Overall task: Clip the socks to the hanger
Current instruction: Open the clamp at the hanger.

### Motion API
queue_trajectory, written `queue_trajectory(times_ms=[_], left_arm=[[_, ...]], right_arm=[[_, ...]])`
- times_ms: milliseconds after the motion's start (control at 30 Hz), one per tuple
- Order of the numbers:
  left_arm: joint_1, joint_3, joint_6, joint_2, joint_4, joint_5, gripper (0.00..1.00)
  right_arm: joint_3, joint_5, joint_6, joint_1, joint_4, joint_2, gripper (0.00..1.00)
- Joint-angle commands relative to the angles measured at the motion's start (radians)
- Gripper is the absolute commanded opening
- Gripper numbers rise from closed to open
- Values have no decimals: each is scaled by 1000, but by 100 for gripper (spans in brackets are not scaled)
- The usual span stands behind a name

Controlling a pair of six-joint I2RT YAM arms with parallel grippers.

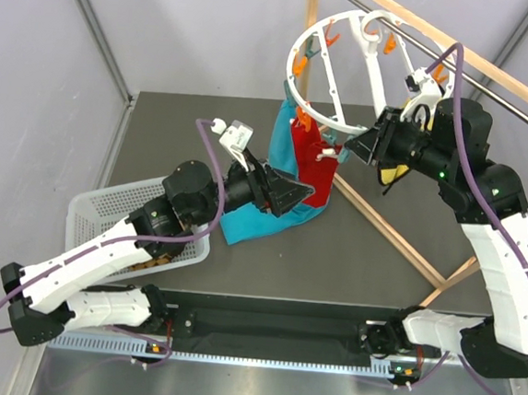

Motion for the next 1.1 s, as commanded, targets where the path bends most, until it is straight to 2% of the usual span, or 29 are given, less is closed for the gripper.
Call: queue_trajectory(times_ms=[0,267,433,600,667,833,1000,1067], left_arm=[[0,27,-1,35,162,59,79],[-6,211,33,237,165,10,75],[-7,248,48,303,162,-64,71],[-7,260,53,325,180,-66,70],[-7,260,59,332,202,-67,67],[-7,302,62,375,196,-44,49],[-7,316,51,403,208,-26,23],[-7,320,48,409,211,0,17]], right_arm=[[22,-82,44,-3,-41,1,0],[-10,-102,61,-3,-3,-19,0],[-14,-113,64,-3,7,-24,0],[-23,-125,66,-3,23,-33,0],[-29,-131,67,-3,28,-36,0],[-52,-149,72,-5,51,-45,0],[-63,-154,72,-3,62,-57,0],[-69,-152,73,-3,71,-59,3]])
